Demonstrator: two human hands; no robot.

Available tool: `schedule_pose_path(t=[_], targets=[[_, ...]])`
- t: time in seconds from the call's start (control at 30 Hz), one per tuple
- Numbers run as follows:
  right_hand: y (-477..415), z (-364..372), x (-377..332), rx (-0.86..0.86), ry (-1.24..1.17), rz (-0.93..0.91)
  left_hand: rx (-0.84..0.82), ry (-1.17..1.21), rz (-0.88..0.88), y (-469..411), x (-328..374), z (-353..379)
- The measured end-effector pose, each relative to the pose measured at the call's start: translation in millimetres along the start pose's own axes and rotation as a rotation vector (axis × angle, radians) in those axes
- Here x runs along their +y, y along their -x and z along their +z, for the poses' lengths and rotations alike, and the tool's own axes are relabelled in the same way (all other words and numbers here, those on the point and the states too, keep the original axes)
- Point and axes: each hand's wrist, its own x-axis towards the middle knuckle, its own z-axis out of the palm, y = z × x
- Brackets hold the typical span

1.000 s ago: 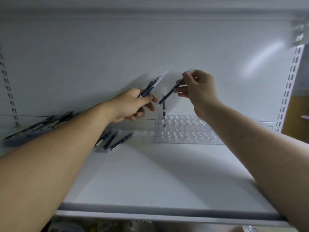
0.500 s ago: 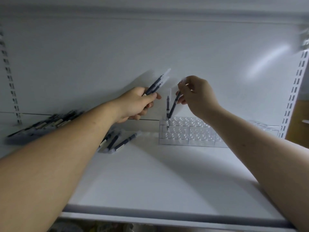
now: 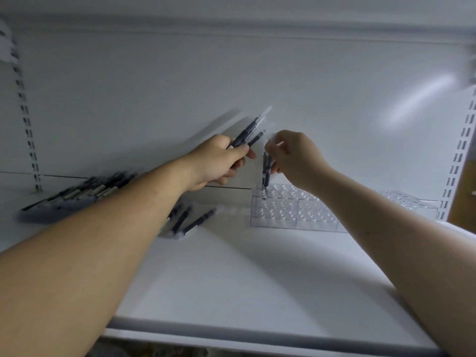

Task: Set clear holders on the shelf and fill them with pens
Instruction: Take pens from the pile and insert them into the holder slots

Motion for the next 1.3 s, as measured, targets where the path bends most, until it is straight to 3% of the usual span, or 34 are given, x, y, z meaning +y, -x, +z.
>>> schedule_pose_path(t=[0.13,0.37,0.47,0.63,1.07,1.3], targets=[[2.7,1.4,-0.9,-0.081,0.007,0.055,-0.014,0.006,0.024,2.1,1.0,1.6],[4.5,-8.5,3.4,0.022,0.057,0.047,-0.032,0.023,0.026,3.0,1.6,0.2],[4.3,-16.0,5.0,0.111,-0.136,0.032,-0.045,0.039,0.025,4.9,4.2,1.8],[7.7,-18.6,-0.3,0.110,-0.470,0.090,-0.075,0.041,0.011,8.0,7.3,4.3],[3.3,-21.8,-3.5,0.155,-0.772,0.160,-0.005,-0.040,-0.020,7.1,7.9,3.3],[-0.1,-22.3,3.2,0.256,-0.459,0.022,0.014,-0.124,-0.017,5.9,4.5,-0.7]])
